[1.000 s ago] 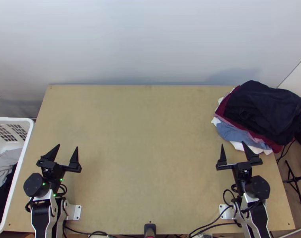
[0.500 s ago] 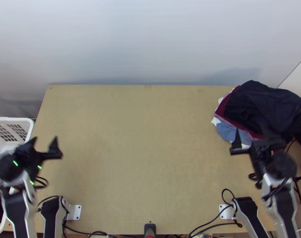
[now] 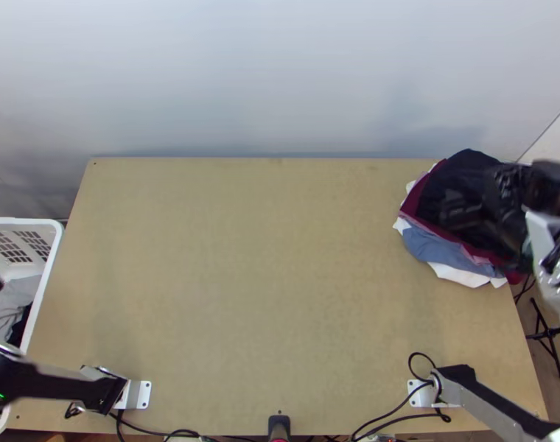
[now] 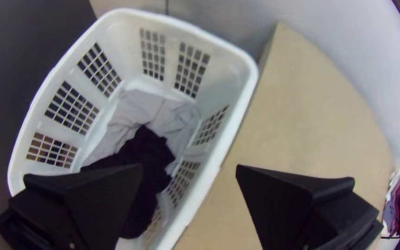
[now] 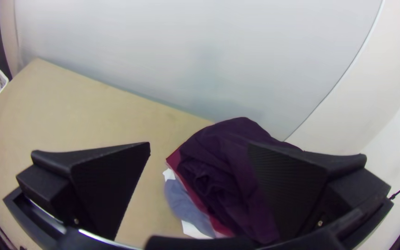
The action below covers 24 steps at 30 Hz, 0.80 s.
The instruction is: Fold the t-shirt
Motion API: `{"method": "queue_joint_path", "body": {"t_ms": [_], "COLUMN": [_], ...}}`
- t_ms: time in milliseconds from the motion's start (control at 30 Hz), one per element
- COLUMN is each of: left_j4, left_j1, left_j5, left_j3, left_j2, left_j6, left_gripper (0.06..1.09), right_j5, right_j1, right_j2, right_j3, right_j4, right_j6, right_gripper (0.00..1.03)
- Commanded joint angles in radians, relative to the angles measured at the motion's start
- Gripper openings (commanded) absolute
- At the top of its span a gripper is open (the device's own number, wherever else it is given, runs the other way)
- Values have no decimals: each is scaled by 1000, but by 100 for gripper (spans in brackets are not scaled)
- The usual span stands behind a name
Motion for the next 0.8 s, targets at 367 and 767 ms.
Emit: {"method": "queue_joint_path", "body": {"t_ms": [367, 767], "left_j4": [81, 230], "left_j1": [191, 171], "left_j5": [-277, -296], "left_j3": [489, 544], "left_j2": [842, 1063], "left_j6": [142, 87], "left_gripper": [103, 102], "right_j5": [20, 37], "right_j1": [78, 119], "right_j2": [172, 206], "right_j3": [182, 271], "right_j4": [-197, -269], "right_j6": [99, 200], "right_gripper": [98, 98]}}
